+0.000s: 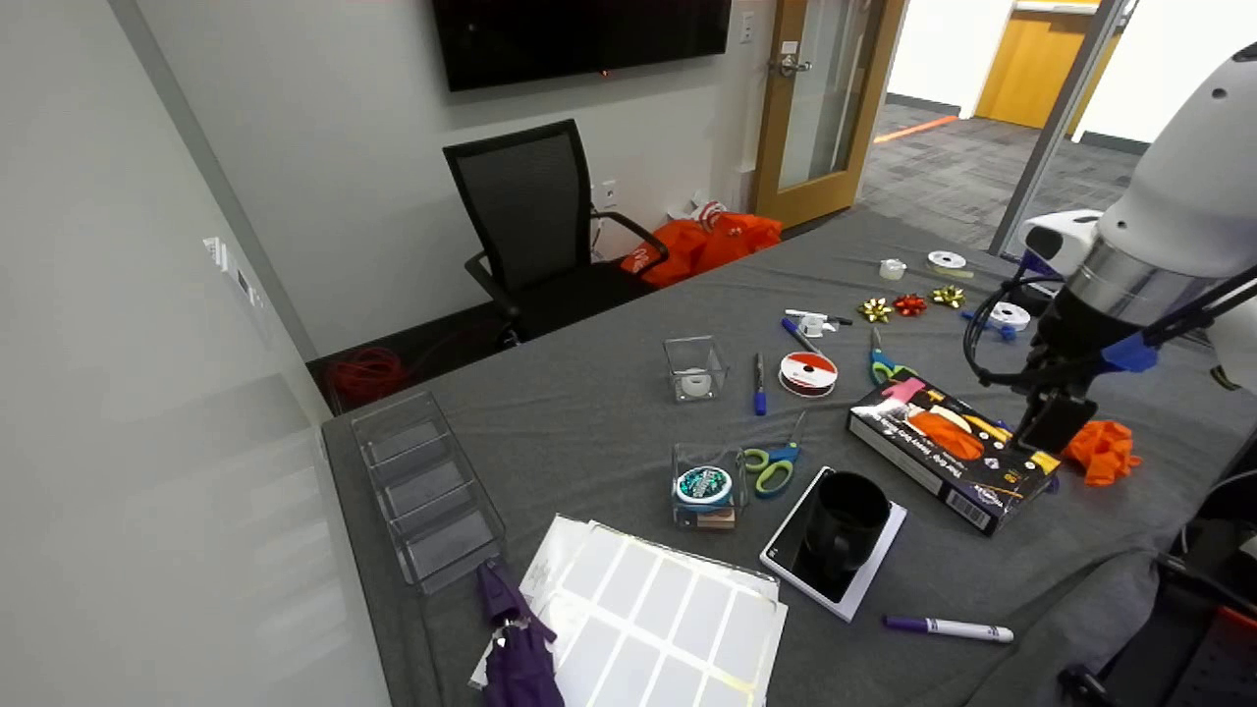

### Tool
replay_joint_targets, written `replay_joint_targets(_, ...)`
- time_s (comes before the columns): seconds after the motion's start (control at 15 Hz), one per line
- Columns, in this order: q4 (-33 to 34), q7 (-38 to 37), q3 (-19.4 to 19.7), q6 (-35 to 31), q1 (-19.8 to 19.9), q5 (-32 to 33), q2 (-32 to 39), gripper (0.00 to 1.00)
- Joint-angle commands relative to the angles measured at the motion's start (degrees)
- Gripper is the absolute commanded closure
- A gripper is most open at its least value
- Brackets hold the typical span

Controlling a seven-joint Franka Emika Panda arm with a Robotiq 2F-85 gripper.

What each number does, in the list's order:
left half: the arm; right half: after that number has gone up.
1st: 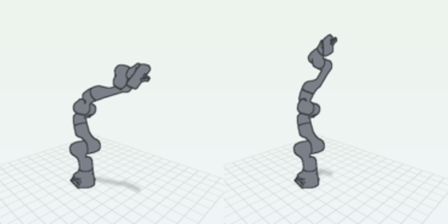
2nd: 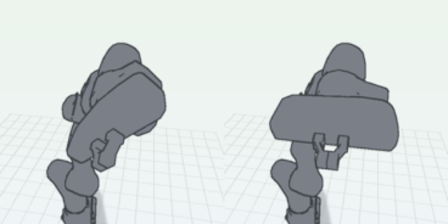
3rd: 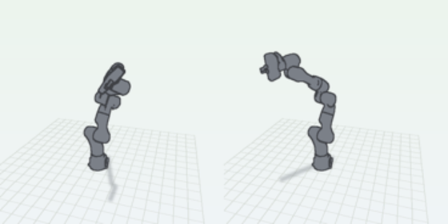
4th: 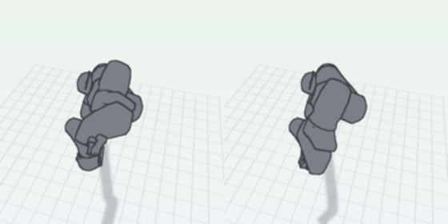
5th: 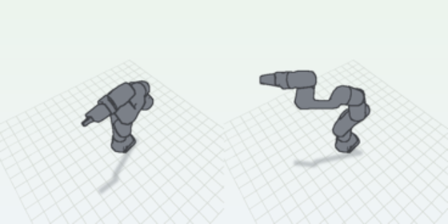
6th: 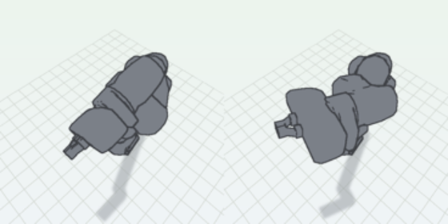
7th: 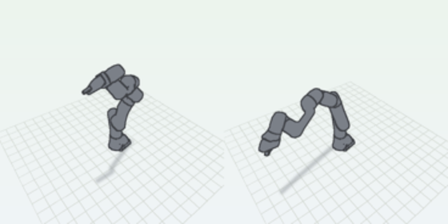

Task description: Put one glove in the clear object

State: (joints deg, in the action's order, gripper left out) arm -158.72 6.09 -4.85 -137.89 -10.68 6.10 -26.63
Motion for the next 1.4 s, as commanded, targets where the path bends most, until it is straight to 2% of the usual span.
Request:
replay_joint_targets(0.0,1.15,-6.51,-2.10,-1.46,6.33,6.10,1.48,0.00)
replay_joint_targets(0.27,2.32,-12.78,-1.62,-2.32,12.91,13.45,3.83,0.00)
replay_joint_targets(0.53,3.06,-17.91,-2.01,0.96,18.17,21.08,5.53,0.00)
replay_joint_targets(0.6,3.38,-18.65,-2.10,2.38,18.41,21.97,5.92,0.00)
replay_joint_targets(0.67,1.83,-16.67,-0.68,0.37,16.48,19.68,3.65,0.00)
replay_joint_targets(1.0,2.18,-17.86,-0.69,1.11,17.08,20.90,4.65,0.00)
replay_joint_targets(1.33,-0.09,-14.71,3.70,-3.03,20.66,24.86,5.68,0.00)
